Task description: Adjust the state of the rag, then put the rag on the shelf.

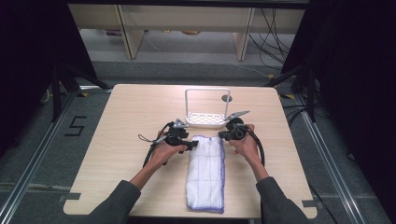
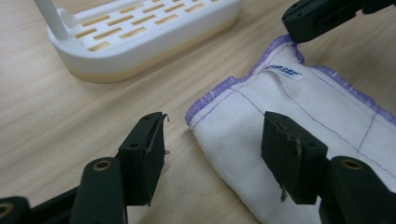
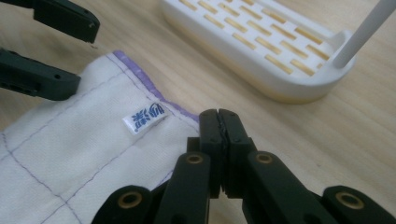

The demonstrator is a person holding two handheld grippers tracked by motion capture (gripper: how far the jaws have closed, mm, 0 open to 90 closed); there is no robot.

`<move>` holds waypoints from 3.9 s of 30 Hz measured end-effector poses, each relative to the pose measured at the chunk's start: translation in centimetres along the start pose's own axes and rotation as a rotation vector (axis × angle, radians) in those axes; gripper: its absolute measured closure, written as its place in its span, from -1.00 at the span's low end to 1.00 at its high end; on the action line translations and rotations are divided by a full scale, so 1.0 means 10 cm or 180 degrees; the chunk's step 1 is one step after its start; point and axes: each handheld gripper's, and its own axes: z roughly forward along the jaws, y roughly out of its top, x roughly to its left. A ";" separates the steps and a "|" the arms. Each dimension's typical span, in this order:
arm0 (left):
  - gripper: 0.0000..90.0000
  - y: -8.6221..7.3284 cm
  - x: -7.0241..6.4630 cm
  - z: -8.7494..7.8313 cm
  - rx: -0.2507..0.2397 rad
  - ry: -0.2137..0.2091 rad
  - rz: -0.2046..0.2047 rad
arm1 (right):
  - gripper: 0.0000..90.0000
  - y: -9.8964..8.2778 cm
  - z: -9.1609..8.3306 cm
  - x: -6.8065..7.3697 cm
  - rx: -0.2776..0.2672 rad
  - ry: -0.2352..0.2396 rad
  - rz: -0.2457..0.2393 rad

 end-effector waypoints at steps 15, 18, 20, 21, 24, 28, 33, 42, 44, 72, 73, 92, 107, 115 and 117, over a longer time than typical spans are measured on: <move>-0.14 0.05 0.04 0.04 0.0048 0.0047 -0.0077 | 0.97 -0.06 0.04 -0.06 0.0268 -0.0127 -0.0051; -0.09 0.07 0.05 0.06 0.0099 0.0023 -0.0042 | 0.67 -0.04 0.01 -0.05 0.0194 -0.0122 -0.0002; -0.05 0.08 0.03 0.09 0.0120 0.0056 0.0005 | 0.36 -0.01 -0.05 -0.03 0.0089 -0.0077 0.0067; -0.04 0.08 0.03 0.09 0.0120 0.0056 0.0005 | 0.36 -0.01 -0.05 -0.03 0.0089 -0.0077 0.0067; 0.12 0.09 0.01 0.14 0.0100 0.0050 -0.0042 | 0.20 0.00 -0.06 -0.02 0.0111 0.0014 0.0083; 0.31 0.10 0.00 0.17 0.0151 0.0026 0.0105 | 0.12 -0.05 0.01 -0.03 0.0216 -0.0024 0.0077; 0.63 0.09 -0.02 0.21 0.0164 -0.0053 0.0169 | 0.13 -0.07 0.07 -0.01 0.0317 -0.0089 0.0128; 0.90 0.09 -0.03 0.19 0.0161 0.0003 0.0243 | 0.22 -0.08 0.10 0.03 0.0321 -0.0047 0.0086; 0.91 0.09 -0.03 0.18 0.0161 0.0014 0.0254 | 0.23 -0.09 0.09 0.04 0.0303 -0.0124 0.0081; 0.97 0.21 -0.06 -0.14 -0.0013 0.0094 0.0371 | 0.94 0.03 -0.17 0.22 -0.0134 0.0129 -0.0033; 0.97 0.22 -0.06 -0.17 -0.0023 0.0082 0.0392 | 0.94 0.04 -0.19 0.22 -0.0122 0.0112 -0.0098; 0.97 0.45 -0.17 -0.64 -0.0296 0.0104 0.0549 | 0.94 0.22 -0.60 0.34 -0.0462 0.0204 -0.0203; 0.97 0.55 -0.27 -0.89 -0.0331 0.0124 0.0660 | 0.94 0.28 -0.78 0.45 -0.0613 0.0220 -0.0241; 0.97 0.74 -0.36 -1.19 -0.0436 0.0090 0.0731 | 0.94 0.43 -1.07 0.54 -0.0816 0.0256 -0.0300; 0.97 0.82 -0.39 -1.29 -0.0450 0.0102 0.0782 | 0.94 0.50 -1.14 0.56 -0.0814 0.0227 -0.0353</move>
